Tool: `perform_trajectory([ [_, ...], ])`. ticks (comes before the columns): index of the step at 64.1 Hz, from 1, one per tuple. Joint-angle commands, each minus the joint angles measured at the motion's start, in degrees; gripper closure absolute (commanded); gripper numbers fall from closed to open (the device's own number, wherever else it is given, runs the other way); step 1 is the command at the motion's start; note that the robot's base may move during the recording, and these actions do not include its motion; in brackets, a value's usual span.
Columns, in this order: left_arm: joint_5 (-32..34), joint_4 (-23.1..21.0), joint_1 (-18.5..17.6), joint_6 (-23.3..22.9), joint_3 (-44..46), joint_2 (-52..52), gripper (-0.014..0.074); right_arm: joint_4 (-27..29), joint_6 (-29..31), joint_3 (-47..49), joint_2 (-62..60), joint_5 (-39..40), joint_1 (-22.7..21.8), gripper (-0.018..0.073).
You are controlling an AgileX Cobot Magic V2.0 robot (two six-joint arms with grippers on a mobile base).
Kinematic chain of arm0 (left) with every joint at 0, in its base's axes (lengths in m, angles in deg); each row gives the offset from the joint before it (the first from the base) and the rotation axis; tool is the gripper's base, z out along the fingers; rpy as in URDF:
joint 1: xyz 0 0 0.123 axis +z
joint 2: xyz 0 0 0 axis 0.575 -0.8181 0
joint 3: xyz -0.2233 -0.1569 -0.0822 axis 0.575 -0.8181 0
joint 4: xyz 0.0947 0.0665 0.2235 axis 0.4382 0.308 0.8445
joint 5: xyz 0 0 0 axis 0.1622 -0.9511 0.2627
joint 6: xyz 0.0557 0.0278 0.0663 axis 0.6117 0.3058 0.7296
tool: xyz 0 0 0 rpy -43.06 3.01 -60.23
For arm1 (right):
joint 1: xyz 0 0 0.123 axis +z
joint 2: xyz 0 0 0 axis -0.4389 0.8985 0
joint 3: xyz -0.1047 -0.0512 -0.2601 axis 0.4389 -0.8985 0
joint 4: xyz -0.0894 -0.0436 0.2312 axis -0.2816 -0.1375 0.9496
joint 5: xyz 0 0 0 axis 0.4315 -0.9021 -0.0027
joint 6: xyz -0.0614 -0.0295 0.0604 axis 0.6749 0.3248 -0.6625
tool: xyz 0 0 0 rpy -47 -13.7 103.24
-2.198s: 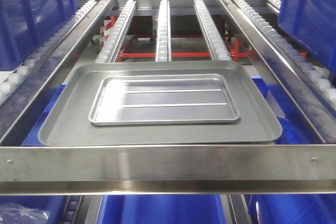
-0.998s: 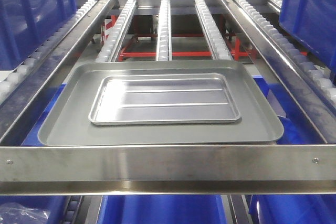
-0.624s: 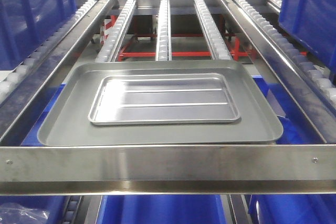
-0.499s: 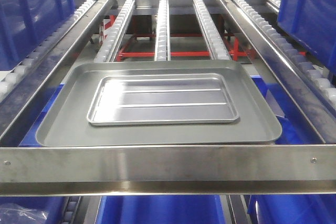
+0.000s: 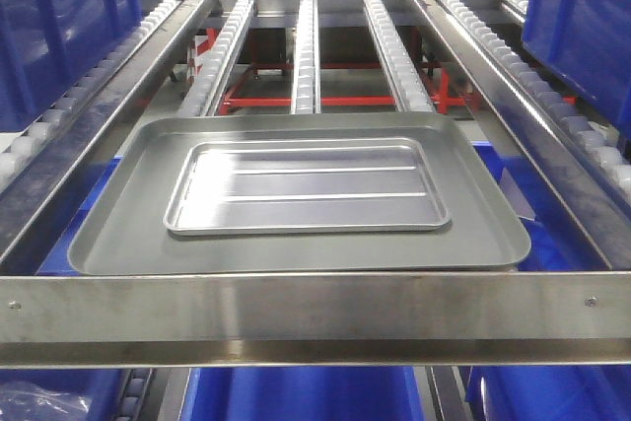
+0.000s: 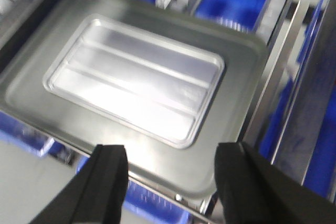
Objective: Grab silver tray and place in blue box
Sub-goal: 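Lower both grippers onto the silver tray's opposite short edges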
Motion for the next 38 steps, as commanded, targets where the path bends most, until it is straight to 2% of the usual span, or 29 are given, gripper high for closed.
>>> perform_trajectory([
  [1,-2.0,-1.0,0.7,-0.2,7.0,-4.8,0.0250,0.4,0.0,4.3,3.2,0.5,0.0,0.0082],
  [9,-8.6,1.1,3.8,-0.3,14.4,-13.3,0.0250,0.4,-1.2,9.0,9.7,-4.1,-0.1,0.0083],
  [16,-11.2,3.4,6.0,-1.4,18.7,-20.2,0.0250,0.4,-6.2,12.9,14.8,-6.2,-1.5,0.0083],
  [20,-13.0,5.8,6.8,-4.8,21.2,-24.1,0.0250,0.3,-8.3,15.1,17.6,-7.2,-3.0,0.0083],
  [30,-19.8,15.5,6.7,-15.5,27.7,-32.1,0.0251,0.3,-8.9,20.3,23.8,-9.9,-5.4,0.0083],
  [38,-23.3,19.1,6.7,-21.8,33.4,-36.8,0.0251,0.3,-8.9,24.0,28.1,-10.2,-5.4,0.0083],
])
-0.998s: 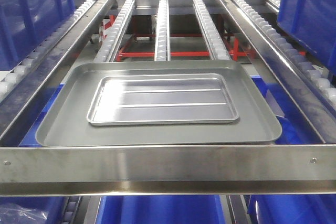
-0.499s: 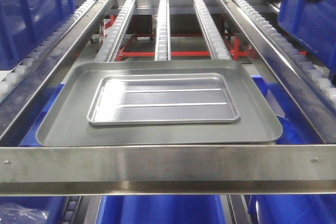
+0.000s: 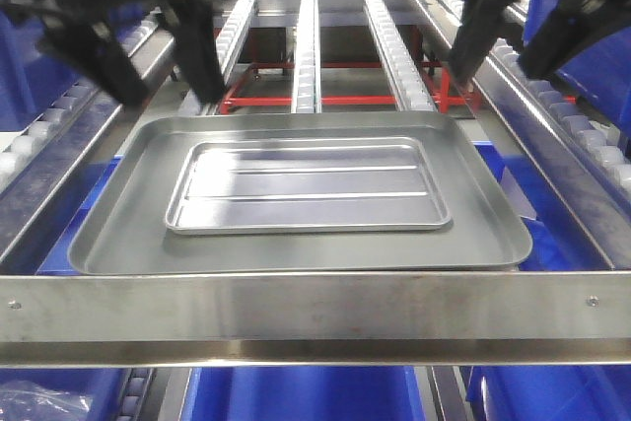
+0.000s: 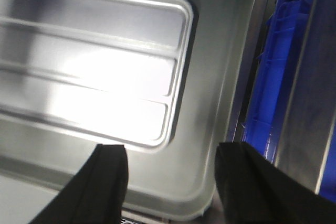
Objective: Grab silver tray and place in blue box
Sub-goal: 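Lower both grippers onto the silver tray's opposite short edges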
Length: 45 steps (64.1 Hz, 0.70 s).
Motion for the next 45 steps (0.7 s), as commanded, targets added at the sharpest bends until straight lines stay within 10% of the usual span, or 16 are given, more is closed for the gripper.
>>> perform_trajectory([
  [1,-0.1,2.5,0.0,-5.3,5.5,-0.4,0.0251,0.1,-0.1,4.5,1.0,2.1,-0.3,0.0083],
  [45,0.4,7.8,0.0,-14.9,12.1,-12.4,0.0251,-1.9,-0.1,12.4,17.7,1.5,-0.9,0.0083],
])
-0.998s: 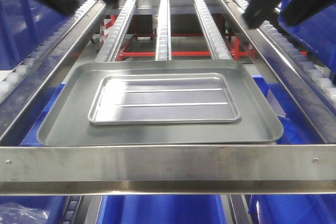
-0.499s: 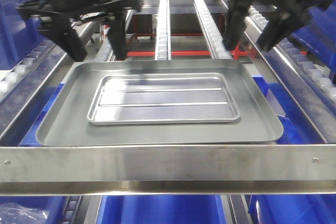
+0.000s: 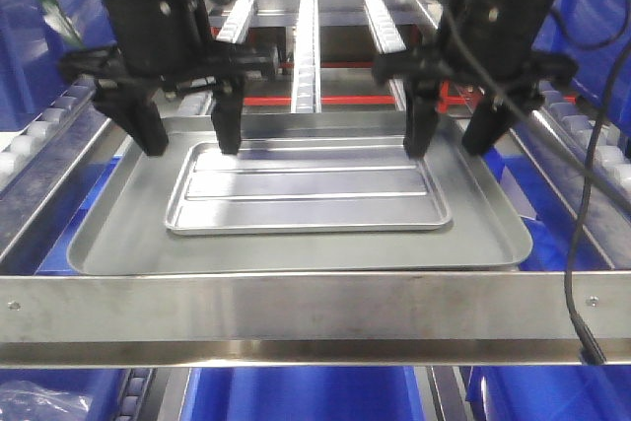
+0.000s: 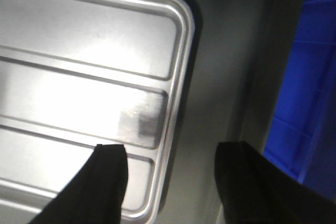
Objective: Grab silver tray and place in blue box
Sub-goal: 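Lower both grippers onto the silver tray's opposite short edges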
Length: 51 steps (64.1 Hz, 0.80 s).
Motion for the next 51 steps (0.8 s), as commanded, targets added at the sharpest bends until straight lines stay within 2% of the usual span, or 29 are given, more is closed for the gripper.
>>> perform_trajectory([
  [1,1.8,0.6,0.0,-0.7,2.3,2.0,0.0251,-0.7,0.1,2.0,-1.7,2.5,-0.5,0.0083],
  [31,2.2,0.7,1.4,-0.7,2.4,-0.1,0.0251,-0.7,0.1,2.0,1.2,4.8,-0.5,0.0085],
  [43,2.3,0.6,1.8,-0.7,2.4,-0.7,0.0251,-0.7,0.1,2.0,1.4,5.6,-0.5,0.0179],
  [51,2.2,-0.1,1.8,-0.7,2.4,-1.8,0.0251,-0.7,0.1,2.0,1.4,5.6,-0.5,0.0208],
])
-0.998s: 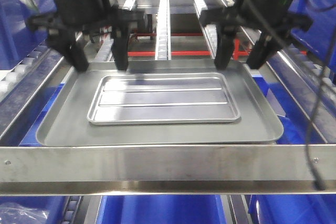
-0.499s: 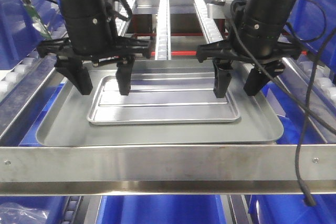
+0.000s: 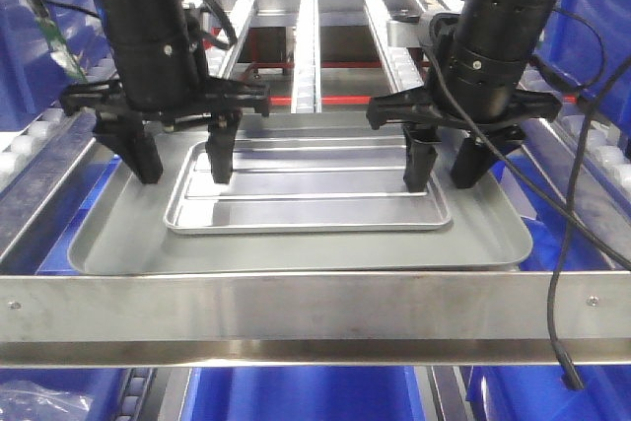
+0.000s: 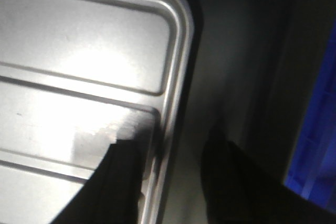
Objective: Grab silver tray and place in blue box
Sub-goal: 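Lower both grippers onto the silver tray's opposite short edges, then close both grippers on the silver tray's rims, then lift the silver tray with both grippers off the grey tray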
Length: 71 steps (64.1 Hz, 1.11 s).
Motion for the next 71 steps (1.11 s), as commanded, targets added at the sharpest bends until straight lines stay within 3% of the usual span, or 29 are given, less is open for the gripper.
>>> perform_trajectory([
  [1,1.5,-0.3,0.1,-0.6,1.9,2.2,0.0251,-0.2,0.1,1.7,-2.8,2.4,-0.5,0.0208],
  [15,1.1,-0.9,0.1,-0.6,1.9,1.5,0.0255,-0.2,0.1,1.7,-2.8,2.3,-0.5,0.0209],
  [20,1.1,-0.9,0.1,-0.6,1.9,1.5,0.0295,-0.2,0.1,1.7,-2.8,2.3,-0.5,0.0238],
  [28,1.0,-0.9,0.1,-0.6,1.9,1.5,0.0468,-0.2,0.1,1.7,-2.8,2.3,-0.5,0.0375],
  [36,1.0,-0.8,0.1,-0.6,1.9,1.5,0.0713,-0.2,0.1,1.7,-2.8,2.3,-0.5,0.0521],
  [41,1.2,-0.7,0.1,-0.6,1.9,1.5,0.0682,-0.2,0.1,1.7,-2.8,2.3,-0.5,0.0503],
  [56,-1.5,-0.4,0.6,-2.2,2.4,2.4,0.0699,-0.8,0.1,1.7,-4.3,1.0,-0.5,0.0503],
  [71,-4.6,0.3,0.6,-2.4,3.5,8.2,0.0699,-1.4,0.0,1.7,-10.5,-5.0,-0.4,0.0503],
])
